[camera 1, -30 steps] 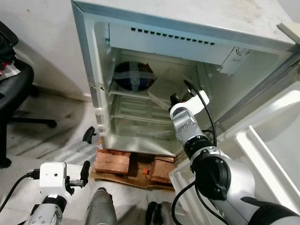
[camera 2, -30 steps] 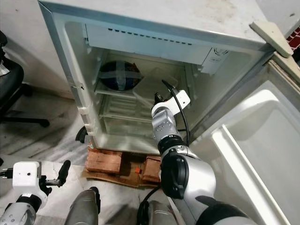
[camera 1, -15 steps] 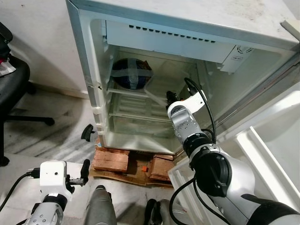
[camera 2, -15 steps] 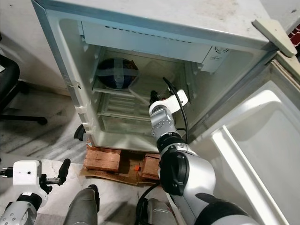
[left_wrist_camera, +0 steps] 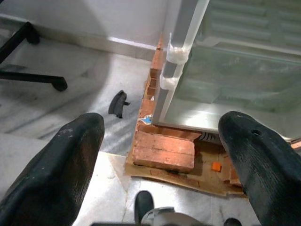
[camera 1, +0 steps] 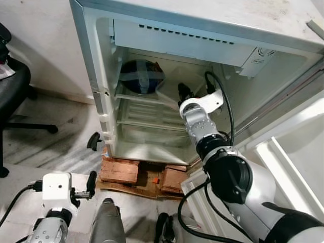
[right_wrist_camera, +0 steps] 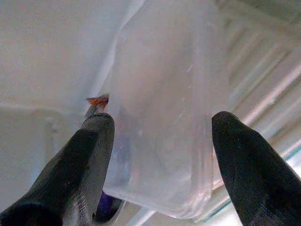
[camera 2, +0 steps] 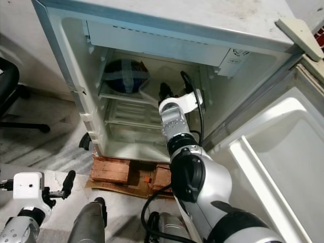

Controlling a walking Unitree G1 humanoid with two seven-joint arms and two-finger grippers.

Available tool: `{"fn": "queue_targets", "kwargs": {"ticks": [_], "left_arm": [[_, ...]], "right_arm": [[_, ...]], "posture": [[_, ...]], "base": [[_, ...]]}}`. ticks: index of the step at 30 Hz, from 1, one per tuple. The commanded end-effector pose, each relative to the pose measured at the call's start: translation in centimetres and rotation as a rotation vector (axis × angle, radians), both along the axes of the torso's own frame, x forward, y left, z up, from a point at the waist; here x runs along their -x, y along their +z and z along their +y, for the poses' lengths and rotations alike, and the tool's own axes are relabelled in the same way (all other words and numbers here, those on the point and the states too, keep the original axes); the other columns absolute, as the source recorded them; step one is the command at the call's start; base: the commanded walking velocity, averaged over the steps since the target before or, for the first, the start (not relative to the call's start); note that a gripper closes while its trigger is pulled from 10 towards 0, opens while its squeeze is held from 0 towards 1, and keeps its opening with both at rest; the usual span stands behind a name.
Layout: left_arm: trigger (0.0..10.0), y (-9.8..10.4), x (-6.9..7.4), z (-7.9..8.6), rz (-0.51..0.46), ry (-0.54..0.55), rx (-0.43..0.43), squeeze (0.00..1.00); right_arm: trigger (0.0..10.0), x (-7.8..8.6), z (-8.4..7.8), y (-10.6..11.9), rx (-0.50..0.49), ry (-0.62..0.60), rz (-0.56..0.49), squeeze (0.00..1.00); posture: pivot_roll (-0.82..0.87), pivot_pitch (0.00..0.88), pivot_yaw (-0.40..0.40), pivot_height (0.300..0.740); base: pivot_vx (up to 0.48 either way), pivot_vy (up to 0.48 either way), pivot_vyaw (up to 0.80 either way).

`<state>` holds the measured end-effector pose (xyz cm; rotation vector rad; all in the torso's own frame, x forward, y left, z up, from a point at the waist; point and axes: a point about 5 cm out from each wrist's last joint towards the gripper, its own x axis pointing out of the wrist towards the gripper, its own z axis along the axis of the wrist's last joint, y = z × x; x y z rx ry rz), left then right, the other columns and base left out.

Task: Restocking fridge

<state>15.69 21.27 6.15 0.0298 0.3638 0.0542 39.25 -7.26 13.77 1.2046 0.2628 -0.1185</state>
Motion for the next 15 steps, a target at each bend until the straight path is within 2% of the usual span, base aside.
{"fn": "queue_targets", "kwargs": {"ticks": [1, 5, 10, 11, 15], "left_arm": [[10.0, -0.5, 0.4, 0.0, 0.024, 0.015, 0.004, 0.00], [10.0, -0.5, 0.2, 0.0, 0.021, 0.021, 0.009, 0.00], [10.0, -0.6, -0.3, 0.1, 0.013, 0.020, 0.009, 0.00], [10.0, -0.7, -0.5, 0.1, 0.010, 0.020, 0.008, 0.00], [10.0, -0.7, -1.1, 0.2, 0.001, 0.018, 0.005, 0.00]], "right_arm": [[10.0, -0.1, 0.6, 0.4, -0.031, 0.026, -0.017, 0.92], [10.0, -0.2, 0.5, 0.6, -0.031, 0.031, -0.030, 0.92], [10.0, -0.1, -0.7, -0.1, 0.125, 0.032, -0.027, 0.92], [10.0, 0.0, -1.1, -0.5, 0.185, 0.039, -0.017, 0.92], [10.0, 0.3, -1.8, -1.3, 0.283, 0.061, -0.012, 0.92]], "posture": [[0.39, 0.231, -0.177, 0.740], [0.38, 0.227, -0.179, 0.740], [0.38, 0.212, -0.182, 0.740], [0.37, 0.207, -0.181, 0.740], [0.36, 0.190, -0.179, 0.740]], "base": [[0.000, 0.000, 0.00], [0.000, 0.000, 0.00], [0.000, 0.000, 0.00], [0.000, 0.000, 0.00], [0.000, 0.000, 0.00]]}}
